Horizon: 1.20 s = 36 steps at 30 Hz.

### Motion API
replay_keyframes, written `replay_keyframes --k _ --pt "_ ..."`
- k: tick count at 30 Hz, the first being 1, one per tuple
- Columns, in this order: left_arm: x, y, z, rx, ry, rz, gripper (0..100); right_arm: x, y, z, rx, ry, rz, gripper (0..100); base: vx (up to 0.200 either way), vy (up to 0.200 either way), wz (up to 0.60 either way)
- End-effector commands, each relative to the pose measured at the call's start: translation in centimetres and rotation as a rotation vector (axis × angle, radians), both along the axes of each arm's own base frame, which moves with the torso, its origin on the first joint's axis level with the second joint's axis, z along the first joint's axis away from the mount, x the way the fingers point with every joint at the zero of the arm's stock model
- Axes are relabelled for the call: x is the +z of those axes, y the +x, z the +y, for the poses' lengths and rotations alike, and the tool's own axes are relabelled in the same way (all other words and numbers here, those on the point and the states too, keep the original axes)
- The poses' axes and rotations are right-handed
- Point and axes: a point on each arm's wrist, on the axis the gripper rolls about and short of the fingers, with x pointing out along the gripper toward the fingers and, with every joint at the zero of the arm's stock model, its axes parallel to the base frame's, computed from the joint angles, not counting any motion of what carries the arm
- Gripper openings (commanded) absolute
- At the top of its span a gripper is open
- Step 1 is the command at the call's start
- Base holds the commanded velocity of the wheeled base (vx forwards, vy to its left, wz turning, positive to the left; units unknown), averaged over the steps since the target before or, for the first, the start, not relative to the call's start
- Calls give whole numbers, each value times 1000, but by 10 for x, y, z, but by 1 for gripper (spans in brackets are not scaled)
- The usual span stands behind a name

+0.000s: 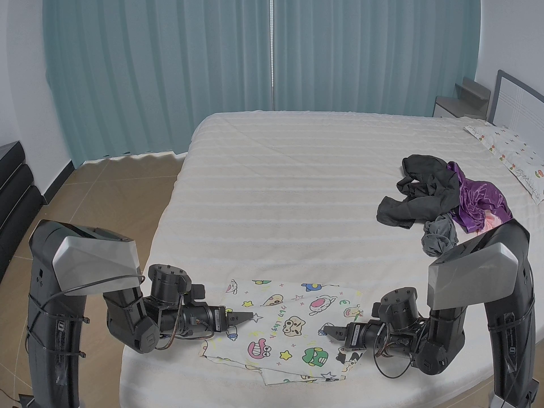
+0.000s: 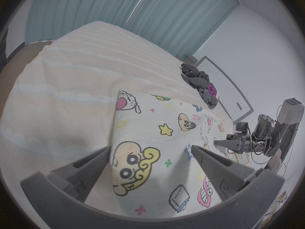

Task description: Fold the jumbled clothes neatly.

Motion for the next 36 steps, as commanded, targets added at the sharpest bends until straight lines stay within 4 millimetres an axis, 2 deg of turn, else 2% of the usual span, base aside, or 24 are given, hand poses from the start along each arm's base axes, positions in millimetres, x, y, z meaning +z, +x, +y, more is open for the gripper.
replay_keyframes --k 1,2,3,4,5,17,22,29,32,36 --pt "1 2 -6 -13 -3 -8 100 -1 2 4 16 -9 -10 100 0 0 0" --pt "1 2 -6 -13 -3 -8 100 -2 3 4 18 -11 -11 100 0 0 0" --pt "1 2 -6 -15 -3 -8 0 -1 3 4 21 -14 -15 100 0 0 0" --pt "1 2 -6 -15 -3 -8 0 -1 3 4 22 -14 -17 100 0 0 0" --pt "1 2 -7 -17 -3 -9 0 -1 4 4 23 -14 -19 0 0 0 0" --pt "3 -7 -12 -37 0 -2 0 -1 4 1 7 5 -29 0 0 0 0" --pt "13 -17 -11 -41 -7 7 0 0 1 -3 1 24 -65 0 0 0 0" --pt "16 -18 -14 -31 -22 15 0 1 -2 -5 -3 34 -81 0 0 0 0" --pt "16 -19 -14 -30 -23 16 0 1 -2 -5 -3 34 -81 0 -200 0 0" --pt "16 -24 -12 -33 -17 28 0 2 -1 -5 -4 37 -86 0 0 0 0"
